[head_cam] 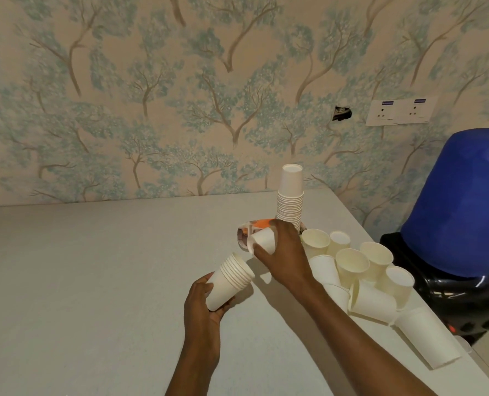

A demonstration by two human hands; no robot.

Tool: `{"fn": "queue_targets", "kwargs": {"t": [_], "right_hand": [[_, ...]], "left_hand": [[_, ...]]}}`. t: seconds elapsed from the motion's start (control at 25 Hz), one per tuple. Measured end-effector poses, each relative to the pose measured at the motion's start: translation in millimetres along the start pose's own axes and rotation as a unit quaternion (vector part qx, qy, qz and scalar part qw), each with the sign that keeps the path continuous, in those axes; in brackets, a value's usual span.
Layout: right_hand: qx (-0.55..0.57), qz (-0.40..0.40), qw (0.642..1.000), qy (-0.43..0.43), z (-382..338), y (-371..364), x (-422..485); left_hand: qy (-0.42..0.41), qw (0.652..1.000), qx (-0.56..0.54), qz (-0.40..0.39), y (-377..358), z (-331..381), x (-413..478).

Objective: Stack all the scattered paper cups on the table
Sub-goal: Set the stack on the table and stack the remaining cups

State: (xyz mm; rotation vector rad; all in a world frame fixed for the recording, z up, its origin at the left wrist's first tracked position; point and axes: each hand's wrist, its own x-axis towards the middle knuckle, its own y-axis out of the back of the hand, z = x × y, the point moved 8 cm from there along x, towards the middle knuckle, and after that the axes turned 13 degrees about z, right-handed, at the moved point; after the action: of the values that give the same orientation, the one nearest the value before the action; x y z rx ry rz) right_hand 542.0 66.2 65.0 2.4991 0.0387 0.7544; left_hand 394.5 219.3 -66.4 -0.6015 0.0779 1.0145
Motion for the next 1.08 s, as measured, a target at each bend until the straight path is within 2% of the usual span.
{"fn": "queue_targets", "kwargs": {"t": [0.08,0.16,0.32,0.4,0.52,0.6,0.68,0.72,0.76,0.84,0.92,0.96,1.08], "right_hand": [[0.042,-0.076,0.996,0.0,-10,-3,-12],[0.034,-0.129,0.991,0.019,-16,-5,-26],[0.056,-0.147,0.987,0.031,-21,6,-47],[0.06,-0.134,0.989,0.021,-21,11,-55],[0.041,-0.106,0.992,0.055,-27,18,-70],[0.063,-0.133,0.987,0.068,-34,13,-84],[0.111,-0.166,0.979,0.043,-35,8,-92],[0.125,-0.147,0.981,0.031,-32,11,-90],[0.107,-0.093,0.989,0.03,-26,18,-81],[-0.049,0.005,0.998,0.049,-9,30,-58],[-0.244,-0.035,0.968,0.042,13,21,-44],[-0.302,-0.07,0.95,0.042,23,12,-42],[-0.37,-0.134,0.916,0.075,36,-11,-46]], "left_hand": [[-0.001,1.0,-0.005,-0.004,-2,2,-2],[-0.001,1.0,-0.009,-0.007,-5,3,-5],[0.01,1.0,-0.007,-0.005,-5,0,-15],[0.011,1.0,-0.01,-0.006,-4,-1,-18],[0.008,1.0,-0.006,-0.013,-8,-3,-25],[0.017,1.0,-0.015,-0.019,-11,-4,-30],[0.027,0.999,-0.029,-0.021,-12,-4,-31],[0.028,0.999,-0.034,-0.021,-11,-3,-32],[0.024,0.999,-0.037,-0.02,-9,-1,-32],[0.0,1.0,-0.018,-0.02,-5,3,-31],[-0.013,1.0,-0.002,-0.018,-1,6,-30],[-0.007,1.0,-0.007,-0.017,-1,6,-30],[0.022,0.999,-0.031,-0.015,-1,7,-29]]}}
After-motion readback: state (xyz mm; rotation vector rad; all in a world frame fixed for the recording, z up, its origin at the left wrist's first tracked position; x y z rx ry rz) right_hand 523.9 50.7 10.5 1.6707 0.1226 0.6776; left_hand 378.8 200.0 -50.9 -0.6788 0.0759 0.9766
